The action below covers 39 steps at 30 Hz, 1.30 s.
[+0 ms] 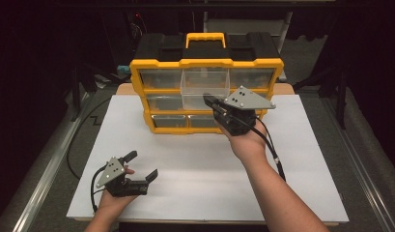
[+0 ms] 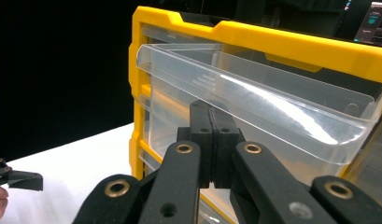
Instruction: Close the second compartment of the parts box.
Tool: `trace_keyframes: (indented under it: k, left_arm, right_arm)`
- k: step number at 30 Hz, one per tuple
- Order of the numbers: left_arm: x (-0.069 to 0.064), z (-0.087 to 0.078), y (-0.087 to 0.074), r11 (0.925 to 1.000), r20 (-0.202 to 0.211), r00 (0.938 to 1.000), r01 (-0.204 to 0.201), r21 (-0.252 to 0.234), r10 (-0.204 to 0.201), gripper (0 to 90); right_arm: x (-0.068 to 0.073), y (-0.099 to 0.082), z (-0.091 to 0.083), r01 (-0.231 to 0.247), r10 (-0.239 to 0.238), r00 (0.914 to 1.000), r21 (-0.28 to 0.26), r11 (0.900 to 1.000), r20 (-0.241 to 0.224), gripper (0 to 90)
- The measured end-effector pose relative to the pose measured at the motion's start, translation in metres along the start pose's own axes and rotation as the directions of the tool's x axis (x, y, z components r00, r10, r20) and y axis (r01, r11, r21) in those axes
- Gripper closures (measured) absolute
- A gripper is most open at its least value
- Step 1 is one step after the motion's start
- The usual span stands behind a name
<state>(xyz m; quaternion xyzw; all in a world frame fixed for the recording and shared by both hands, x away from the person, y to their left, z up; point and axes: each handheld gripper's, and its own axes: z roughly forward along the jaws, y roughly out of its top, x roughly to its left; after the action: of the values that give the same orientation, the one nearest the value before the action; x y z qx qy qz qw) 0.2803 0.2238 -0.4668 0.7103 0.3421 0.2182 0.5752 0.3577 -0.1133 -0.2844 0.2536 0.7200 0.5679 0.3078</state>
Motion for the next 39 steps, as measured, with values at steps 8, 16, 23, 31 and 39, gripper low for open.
trace_keyframes:
  k: [8, 16, 23, 31, 39]
  left_arm:
    - [0.0, 0.0, 0.0, 1.0, 0.0, 1.0, 0.0, 0.001, 0.0, 0.3]
    - [0.0, 0.0, 0.0, 1.0, 0.0, 1.0, 0.0, 0.004, 0.0, 0.3]
    - [0.0, 0.0, 0.0, 1.0, 0.001, 1.0, -0.004, 0.006, 0.004, 0.3]
    - [0.001, 0.0, 0.0, 1.0, 0.003, 1.0, -0.005, 0.008, 0.005, 0.3]
    - [0.0, 0.0, 0.0, 1.0, 0.003, 1.0, -0.004, 0.007, 0.004, 0.3]
  right_arm:
    - [-0.006, 0.0, 0.006, -0.007, 0.006, 0.9999, 0.005, 1.0, 0.014, 90.0]
    - [-0.01, 0.001, 0.013, -0.012, 0.011, 0.9997, 0.012, 0.9999, 0.022, 90.0]
    - [-0.015, 0.002, 0.019, -0.006, 0.006, 0.9993, 0.015, 0.9999, 0.037, 90.0]
    - [-0.02, 0.004, 0.027, -0.011, 0.01, 0.9986, 0.023, 0.9997, 0.051, 90.0]
    - [-0.028, 0.006, 0.035, -0.006, 0.004, 0.9973, 0.034, 0.9994, 0.074, 90.0]
